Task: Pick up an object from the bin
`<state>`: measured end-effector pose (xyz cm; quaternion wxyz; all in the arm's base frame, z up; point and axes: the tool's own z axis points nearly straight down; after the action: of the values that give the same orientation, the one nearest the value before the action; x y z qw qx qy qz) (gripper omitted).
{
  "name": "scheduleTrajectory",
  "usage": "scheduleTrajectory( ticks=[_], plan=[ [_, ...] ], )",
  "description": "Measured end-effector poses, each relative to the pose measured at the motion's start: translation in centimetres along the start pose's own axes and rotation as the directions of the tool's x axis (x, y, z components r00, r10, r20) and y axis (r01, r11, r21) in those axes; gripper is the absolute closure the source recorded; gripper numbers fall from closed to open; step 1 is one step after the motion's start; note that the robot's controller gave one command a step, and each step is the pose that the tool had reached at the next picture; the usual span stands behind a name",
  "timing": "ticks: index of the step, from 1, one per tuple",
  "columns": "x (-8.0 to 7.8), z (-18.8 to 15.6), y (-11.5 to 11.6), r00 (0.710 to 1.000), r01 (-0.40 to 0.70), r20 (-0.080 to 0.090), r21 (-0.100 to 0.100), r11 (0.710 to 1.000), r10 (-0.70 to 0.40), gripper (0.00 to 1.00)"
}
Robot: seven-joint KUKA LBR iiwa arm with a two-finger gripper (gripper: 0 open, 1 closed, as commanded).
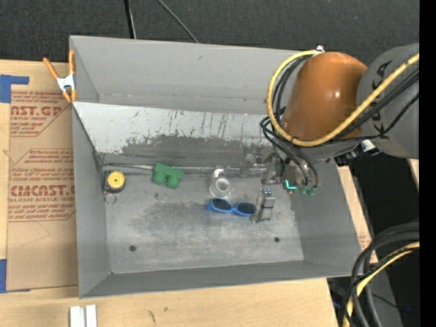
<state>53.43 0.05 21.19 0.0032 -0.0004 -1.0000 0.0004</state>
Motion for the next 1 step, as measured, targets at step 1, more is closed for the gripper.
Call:
scheduleTrajectory(
  ticks=[1],
  plan=[
    [-2.54, 14.32, 0.7, 0.946, -0.324, 0.009, -0.005, 0.946, 0.324, 0.0]
  ],
)
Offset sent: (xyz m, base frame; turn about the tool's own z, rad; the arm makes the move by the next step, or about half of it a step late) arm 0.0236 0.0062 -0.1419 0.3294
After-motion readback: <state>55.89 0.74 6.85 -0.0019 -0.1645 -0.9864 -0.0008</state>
